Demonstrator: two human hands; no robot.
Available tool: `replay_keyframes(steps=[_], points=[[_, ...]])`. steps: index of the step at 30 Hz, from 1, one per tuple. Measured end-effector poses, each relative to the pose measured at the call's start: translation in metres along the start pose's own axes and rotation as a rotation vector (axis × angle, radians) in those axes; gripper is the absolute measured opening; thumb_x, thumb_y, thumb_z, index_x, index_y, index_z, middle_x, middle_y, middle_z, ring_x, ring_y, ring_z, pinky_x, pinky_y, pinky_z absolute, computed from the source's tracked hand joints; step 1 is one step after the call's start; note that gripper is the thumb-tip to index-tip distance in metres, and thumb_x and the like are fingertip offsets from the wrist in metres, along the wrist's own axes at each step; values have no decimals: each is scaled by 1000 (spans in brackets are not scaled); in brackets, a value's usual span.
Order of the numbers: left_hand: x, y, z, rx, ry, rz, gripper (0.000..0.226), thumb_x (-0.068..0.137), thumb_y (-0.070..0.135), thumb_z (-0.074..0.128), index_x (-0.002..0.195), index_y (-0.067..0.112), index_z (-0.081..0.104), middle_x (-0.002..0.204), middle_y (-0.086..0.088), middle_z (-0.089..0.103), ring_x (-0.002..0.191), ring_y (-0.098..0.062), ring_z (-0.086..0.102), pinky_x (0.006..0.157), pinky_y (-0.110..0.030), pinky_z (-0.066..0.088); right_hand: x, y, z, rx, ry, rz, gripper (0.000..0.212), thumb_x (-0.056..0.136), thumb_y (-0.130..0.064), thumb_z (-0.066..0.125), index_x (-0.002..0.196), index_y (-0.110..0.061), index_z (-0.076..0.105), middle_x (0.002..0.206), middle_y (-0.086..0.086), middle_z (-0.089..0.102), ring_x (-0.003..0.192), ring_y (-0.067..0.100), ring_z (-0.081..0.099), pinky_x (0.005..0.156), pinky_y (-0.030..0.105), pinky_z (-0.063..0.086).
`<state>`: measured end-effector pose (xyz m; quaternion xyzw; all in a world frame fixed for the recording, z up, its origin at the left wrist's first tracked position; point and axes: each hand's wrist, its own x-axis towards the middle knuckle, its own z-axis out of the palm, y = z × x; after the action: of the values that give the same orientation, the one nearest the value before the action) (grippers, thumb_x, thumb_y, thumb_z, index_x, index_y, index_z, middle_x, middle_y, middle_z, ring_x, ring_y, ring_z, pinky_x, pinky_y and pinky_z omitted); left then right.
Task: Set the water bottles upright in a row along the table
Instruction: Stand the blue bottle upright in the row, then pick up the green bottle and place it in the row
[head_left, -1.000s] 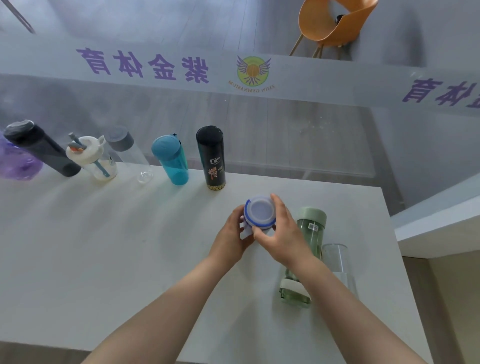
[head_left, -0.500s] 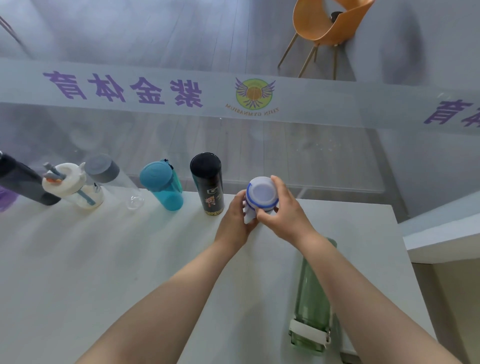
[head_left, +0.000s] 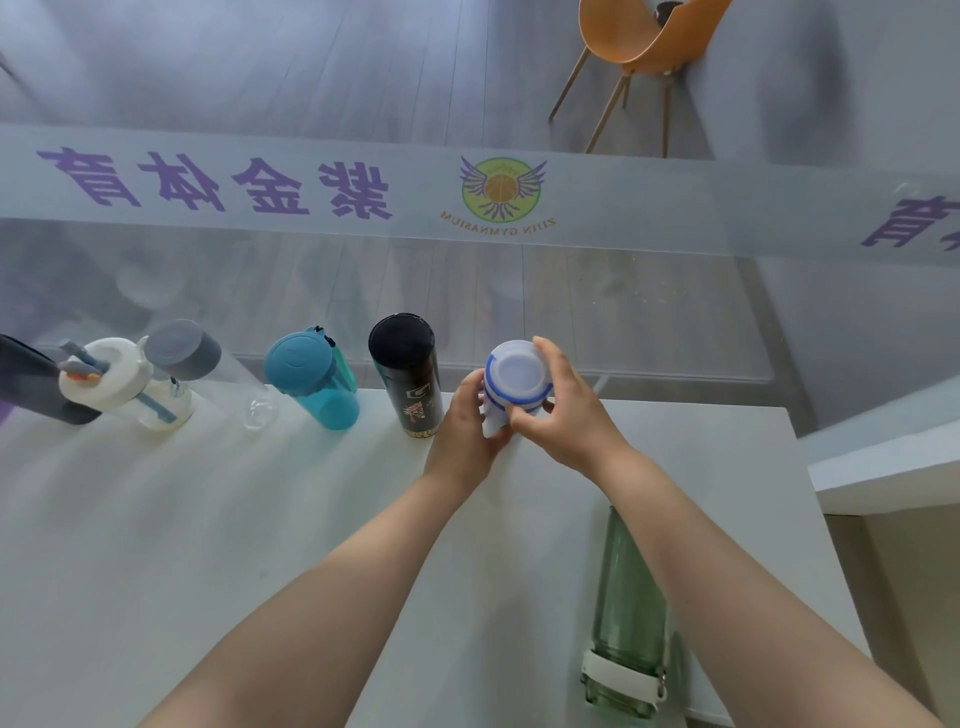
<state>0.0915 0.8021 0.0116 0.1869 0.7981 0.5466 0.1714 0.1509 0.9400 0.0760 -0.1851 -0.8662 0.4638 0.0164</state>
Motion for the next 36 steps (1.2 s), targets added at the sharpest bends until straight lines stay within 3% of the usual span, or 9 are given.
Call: replay_keyframes(steps=[4, 8, 11, 14, 19, 23, 28, 33, 36], points=[[0, 0, 0, 9, -8, -7, 62, 72, 46, 68, 126, 49, 38, 119, 23, 53, 108, 0, 55, 92, -39, 54, -1, 0, 1, 31, -8, 24, 88, 76, -33, 68, 150, -31, 20, 149, -6, 38, 131, 14, 43, 106, 40, 43], [0, 3, -1, 25, -19, 5, 68, 71, 48, 68, 132, 39, 38, 128, 9, 54, 113, -9, 55, 97, -38, 50, -5, 1, 3, 136, 12, 99, 97, 74, -36, 74, 150, -38, 13, 136, -9, 44, 121, 11, 49, 100, 30, 43], [-2, 3, -3, 81, -37, 11, 75, 75, 38, 73, 140, 31, 36, 134, 7, 53, 119, -13, 53, 99, -33, 46, -12, 7, 2, 137, 20, 134, 103, 74, -42, 78, 149, -41, 8, 149, -3, 37, 134, 14, 39, 101, 26, 33], [-12, -2, -5, 173, -45, 0, 81, 78, 26, 74, 145, 29, 29, 137, 9, 48, 125, -12, 47, 97, -24, 37, -27, 14, -4, 118, 37, 152, 101, 77, -45, 76, 150, -41, 6, 154, -1, 31, 140, 14, 33, 106, 30, 31], [-38, -9, 1, 274, -49, -113, 83, 84, 27, 70, 151, 16, 22, 153, -4, 35, 140, -19, 35, 112, -29, 29, -66, 34, -19, 67, 69, 158, 89, 83, -42, 70, 150, -33, 12, 154, -2, 32, 139, 10, 32, 102, 25, 28], [-69, -13, 13, 307, -53, -189, 73, 90, 32, 63, 151, 19, 24, 154, -1, 34, 140, -18, 35, 114, -33, 29, -105, 62, -30, -10, 55, 183, 78, 88, -33, 66, 150, -27, 19, 153, -1, 34, 139, 11, 32, 103, 22, 24], [-115, -14, 41, 226, -78, -268, 57, 95, 30, 57, 146, 20, 35, 150, 0, 39, 134, -17, 42, 112, -33, 34, -162, 93, -44, -44, -43, 207, 69, 92, -28, 60, 150, -26, 22, 152, 0, 33, 139, 18, 34, 114, 37, 31], [-167, -11, 78, 174, -145, -330, 45, 97, 30, 54, 140, 21, 44, 143, 3, 47, 121, -9, 48, 103, -26, 38, -216, 119, -51, -103, -138, 138, 65, 93, -23, 55, 150, -31, 23, 154, -7, 29, 141, 11, 27, 110, 22, 22], [-195, -7, 99, 142, -153, -374, 41, 97, 26, 56, 136, 18, 48, 138, 3, 52, 117, -11, 52, 98, -25, 40, -237, 131, -52, -196, -208, 47, 65, 93, -17, 53, 150, -28, 25, 156, -3, 26, 144, 13, 24, 114, 24, 20]])
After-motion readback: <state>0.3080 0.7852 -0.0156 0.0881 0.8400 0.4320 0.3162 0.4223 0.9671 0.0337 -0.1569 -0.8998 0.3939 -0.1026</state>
